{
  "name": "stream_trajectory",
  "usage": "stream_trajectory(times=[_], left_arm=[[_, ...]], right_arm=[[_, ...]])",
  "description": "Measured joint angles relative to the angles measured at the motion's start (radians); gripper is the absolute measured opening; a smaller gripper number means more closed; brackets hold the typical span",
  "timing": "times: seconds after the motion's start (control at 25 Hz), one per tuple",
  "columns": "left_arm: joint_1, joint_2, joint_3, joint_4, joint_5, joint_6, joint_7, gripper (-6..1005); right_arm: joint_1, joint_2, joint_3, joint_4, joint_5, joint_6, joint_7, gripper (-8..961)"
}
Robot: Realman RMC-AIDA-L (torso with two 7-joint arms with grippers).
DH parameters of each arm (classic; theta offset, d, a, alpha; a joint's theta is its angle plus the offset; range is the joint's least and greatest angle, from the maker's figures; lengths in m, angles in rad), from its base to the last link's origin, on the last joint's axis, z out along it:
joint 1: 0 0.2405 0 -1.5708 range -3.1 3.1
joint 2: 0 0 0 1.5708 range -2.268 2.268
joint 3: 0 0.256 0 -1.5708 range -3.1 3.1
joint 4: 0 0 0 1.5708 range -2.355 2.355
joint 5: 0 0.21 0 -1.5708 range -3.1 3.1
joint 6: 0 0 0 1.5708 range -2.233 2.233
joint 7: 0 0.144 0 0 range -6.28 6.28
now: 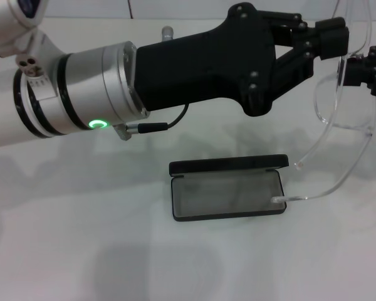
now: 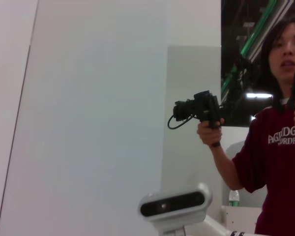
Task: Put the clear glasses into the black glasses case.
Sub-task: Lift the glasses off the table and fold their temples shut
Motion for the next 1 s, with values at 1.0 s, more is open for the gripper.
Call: stream_trajectory(times=[1.0], left_arm=[[-0.029, -0.003, 0.03, -0.088, -0.021, 0.005, 0.055, 58]], right_arm=[[0.036, 0.003, -0.077, 0.076, 0.067, 0.015, -0.029, 118]])
